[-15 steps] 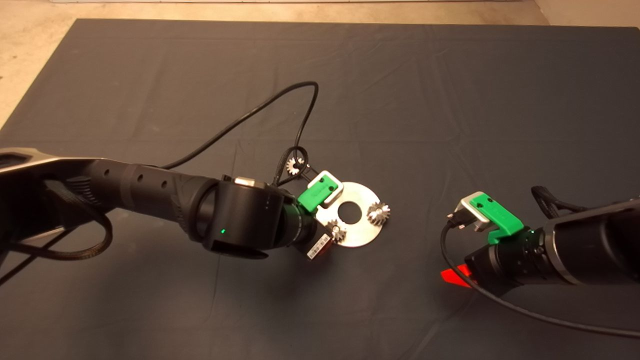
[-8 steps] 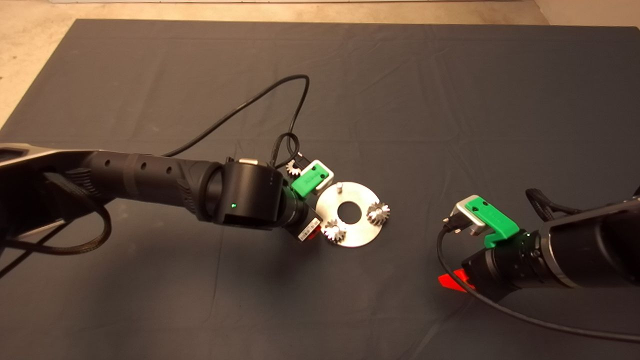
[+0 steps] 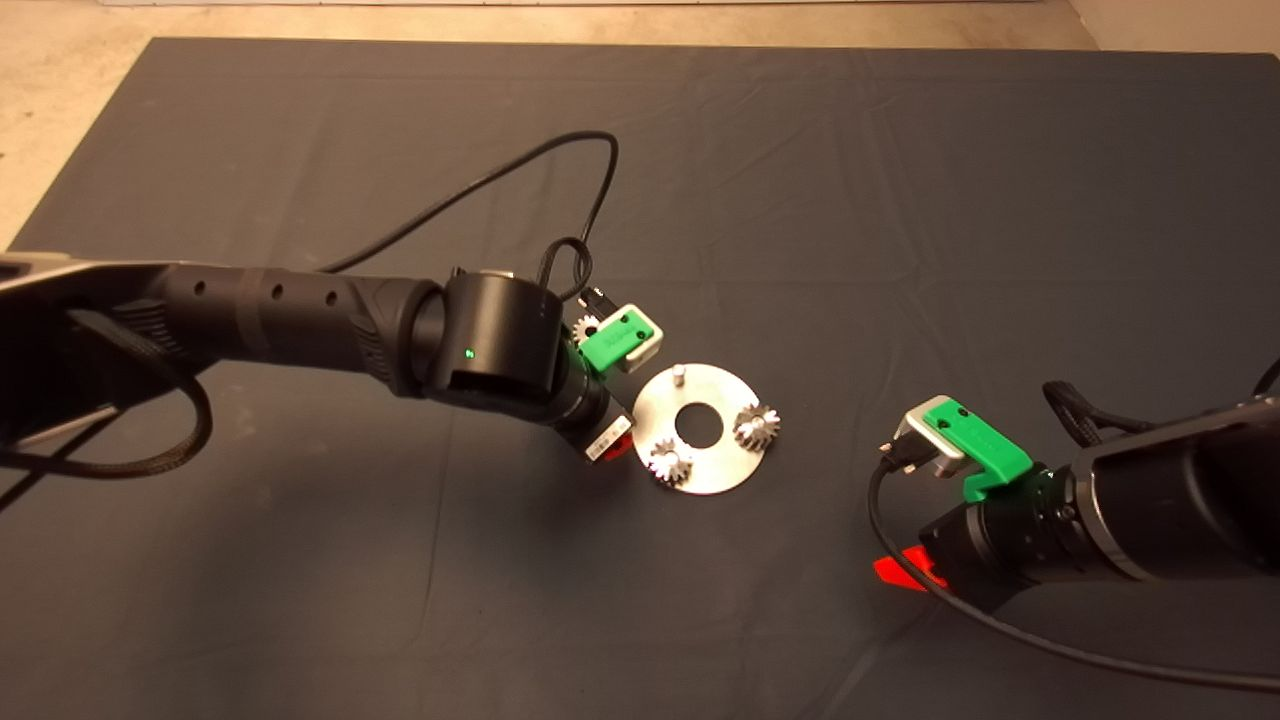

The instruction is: Install three planetary gears onto the carrier pins

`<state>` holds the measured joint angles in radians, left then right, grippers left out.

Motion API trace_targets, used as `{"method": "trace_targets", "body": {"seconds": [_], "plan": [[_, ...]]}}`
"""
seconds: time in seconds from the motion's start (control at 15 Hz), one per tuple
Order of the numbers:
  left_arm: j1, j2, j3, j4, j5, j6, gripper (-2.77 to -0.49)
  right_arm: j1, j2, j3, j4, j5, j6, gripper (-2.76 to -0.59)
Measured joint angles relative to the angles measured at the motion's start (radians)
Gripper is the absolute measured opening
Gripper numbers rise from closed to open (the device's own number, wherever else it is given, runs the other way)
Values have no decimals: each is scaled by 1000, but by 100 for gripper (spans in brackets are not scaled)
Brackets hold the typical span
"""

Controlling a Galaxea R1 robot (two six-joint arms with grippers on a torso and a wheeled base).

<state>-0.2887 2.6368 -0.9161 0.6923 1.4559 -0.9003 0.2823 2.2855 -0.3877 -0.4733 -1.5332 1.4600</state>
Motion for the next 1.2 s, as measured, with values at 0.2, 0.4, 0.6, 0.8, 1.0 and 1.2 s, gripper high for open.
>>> {"method": "trace_targets", "body": {"seconds": [0.2,0.4,0.6,0.8,1.0,1.2], "plan": [[-41,0,-54,-39,-44,38,-93,0,0,0,14,0,0,-134],[-41,3,-86,-50,-46,60,-93,0,1,0,22,0,0,-134],[-41,9,-112,-50,-45,70,-93,0,0,0,23,0,0,-134],[-41,23,-157,-54,-47,114,-93,0,3,0,25,1,0,-134],[-41,54,-208,-53,-48,135,-93,0,3,0,26,-1,0,-134],[-41,78,-214,-53,-70,150,-93,0,3,0,27,0,0,-134]]}}
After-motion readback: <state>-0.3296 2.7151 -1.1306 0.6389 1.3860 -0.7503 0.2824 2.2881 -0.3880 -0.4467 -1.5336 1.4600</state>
